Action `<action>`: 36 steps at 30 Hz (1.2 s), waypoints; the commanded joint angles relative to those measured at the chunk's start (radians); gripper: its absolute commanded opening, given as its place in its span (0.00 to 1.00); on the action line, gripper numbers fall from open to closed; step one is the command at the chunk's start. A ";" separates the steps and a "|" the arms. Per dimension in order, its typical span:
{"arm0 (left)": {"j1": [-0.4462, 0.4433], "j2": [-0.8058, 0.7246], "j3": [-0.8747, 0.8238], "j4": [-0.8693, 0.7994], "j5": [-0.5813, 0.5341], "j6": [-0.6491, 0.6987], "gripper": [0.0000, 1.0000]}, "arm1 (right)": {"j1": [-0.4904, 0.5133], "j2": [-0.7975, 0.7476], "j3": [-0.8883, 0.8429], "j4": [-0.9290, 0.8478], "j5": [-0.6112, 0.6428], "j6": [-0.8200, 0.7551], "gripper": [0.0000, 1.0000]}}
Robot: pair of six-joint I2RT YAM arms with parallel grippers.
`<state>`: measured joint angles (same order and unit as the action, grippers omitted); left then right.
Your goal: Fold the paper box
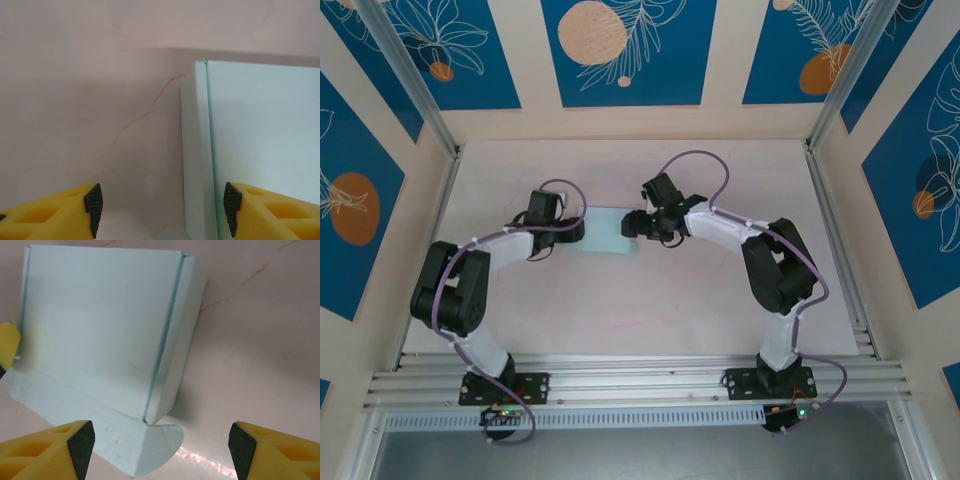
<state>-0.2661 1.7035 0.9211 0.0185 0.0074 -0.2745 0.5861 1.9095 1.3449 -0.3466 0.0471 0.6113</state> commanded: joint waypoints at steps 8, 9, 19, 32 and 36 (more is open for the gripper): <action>0.037 0.097 0.045 -0.004 0.112 -0.057 0.54 | -0.056 0.069 0.006 0.101 -0.187 0.072 0.74; 0.038 0.107 0.048 -0.008 0.112 -0.060 0.51 | -0.063 0.068 -0.004 0.117 -0.202 0.082 0.74; 0.084 0.155 0.043 -0.015 0.171 -0.118 0.28 | -0.091 0.106 -0.065 0.268 -0.310 0.174 0.74; 0.092 0.173 0.035 0.032 0.243 -0.152 0.28 | -0.083 0.209 -0.049 0.502 -0.452 0.281 0.75; 0.094 0.161 0.025 0.049 0.262 -0.160 0.28 | -0.084 0.226 -0.059 0.578 -0.485 0.329 0.70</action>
<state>-0.1829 1.8240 0.9825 0.1387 0.2543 -0.4213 0.4942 2.1048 1.2766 0.1459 -0.3668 0.8894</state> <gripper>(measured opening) 0.280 0.711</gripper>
